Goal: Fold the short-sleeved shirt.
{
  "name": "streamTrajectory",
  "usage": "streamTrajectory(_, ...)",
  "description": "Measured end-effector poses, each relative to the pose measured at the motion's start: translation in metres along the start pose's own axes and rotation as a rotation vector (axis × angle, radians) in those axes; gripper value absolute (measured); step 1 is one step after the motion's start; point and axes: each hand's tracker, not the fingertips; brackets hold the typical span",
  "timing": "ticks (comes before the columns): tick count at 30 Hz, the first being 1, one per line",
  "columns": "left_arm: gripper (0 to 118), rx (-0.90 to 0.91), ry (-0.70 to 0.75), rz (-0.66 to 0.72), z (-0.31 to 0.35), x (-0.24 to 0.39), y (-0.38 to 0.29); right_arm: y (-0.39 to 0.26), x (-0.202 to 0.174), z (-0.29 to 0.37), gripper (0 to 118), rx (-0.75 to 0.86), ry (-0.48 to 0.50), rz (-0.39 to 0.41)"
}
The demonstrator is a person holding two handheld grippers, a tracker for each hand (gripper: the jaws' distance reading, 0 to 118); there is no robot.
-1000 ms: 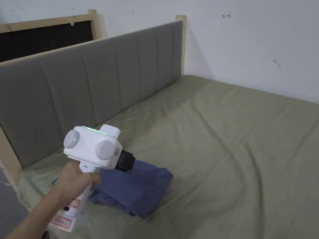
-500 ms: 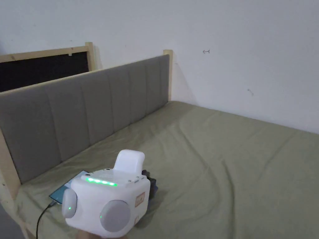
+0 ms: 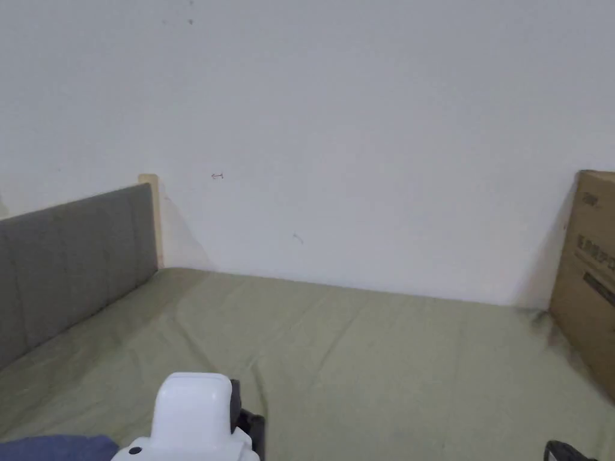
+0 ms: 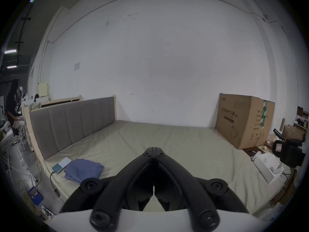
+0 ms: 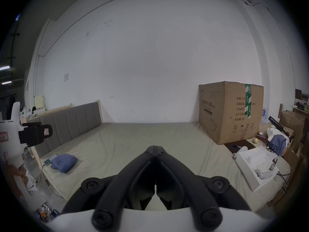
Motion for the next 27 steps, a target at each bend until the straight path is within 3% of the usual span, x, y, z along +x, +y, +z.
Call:
streamTrajectory(2,0,0.019,-0.001,-0.029,0.003,0.011,0.008,-0.001,-0.003,-0.001,0,0.020,-0.030,0.026)
streamTrajectory(3,0,0.031,-0.009,-0.044,0.004,0.016,0.011,0.012,0.018,0.009,0,0.026,-0.041,0.040)
streamTrajectory(6,0,0.039,-0.026,-0.034,0.006,0.025,0.017,0.021,0.028,0.017,1,0.037,-0.061,0.031)
streamTrajectory(7,0,0.032,-0.028,-0.030,0.006,0.028,0.018,0.014,0.035,0.011,4,0.040,-0.064,0.022)
streamTrajectory(10,2,-0.019,-0.057,-0.063,-0.002,0.035,0.016,0.013,0.040,0.009,29,0.042,-0.065,0.014)
streamTrajectory(11,11,-0.032,-0.068,-0.082,-0.005,0.037,0.014,0.012,0.042,0.008,46,0.045,-0.067,0.018)
streamTrajectory(12,29,-0.031,-0.074,-0.089,-0.006,0.039,0.013,0.011,0.044,0.006,62,0.047,-0.069,0.020)
streamTrajectory(13,58,-0.039,-0.074,-0.089,-0.007,0.041,0.013,0.011,0.046,0.005,84,0.044,-0.070,0.020)
streamTrajectory(16,90,-0.044,-0.077,-0.054,-0.007,0.044,0.015,0.010,0.051,0.003,102,0.030,-0.067,-0.019)
streamTrajectory(17,117,-0.035,-0.080,-0.044,-0.008,0.044,0.016,0.009,0.053,0.003,117,0.035,-0.060,-0.033)
streamTrajectory(22,118,-0.001,-0.127,-0.045,-0.004,0.048,0.023,0.012,0.058,0.003,118,0.046,-0.078,-0.004)
streamTrajectory(24,118,-0.047,-0.076,-0.089,-0.004,0.053,0.026,0.016,0.059,0.003,118,0.052,-0.075,-0.015)
streamTrajectory(27,118,-0.054,-0.131,-0.062,-0.004,0.054,0.026,0.020,0.061,0.002,118,0.060,-0.065,-0.037)
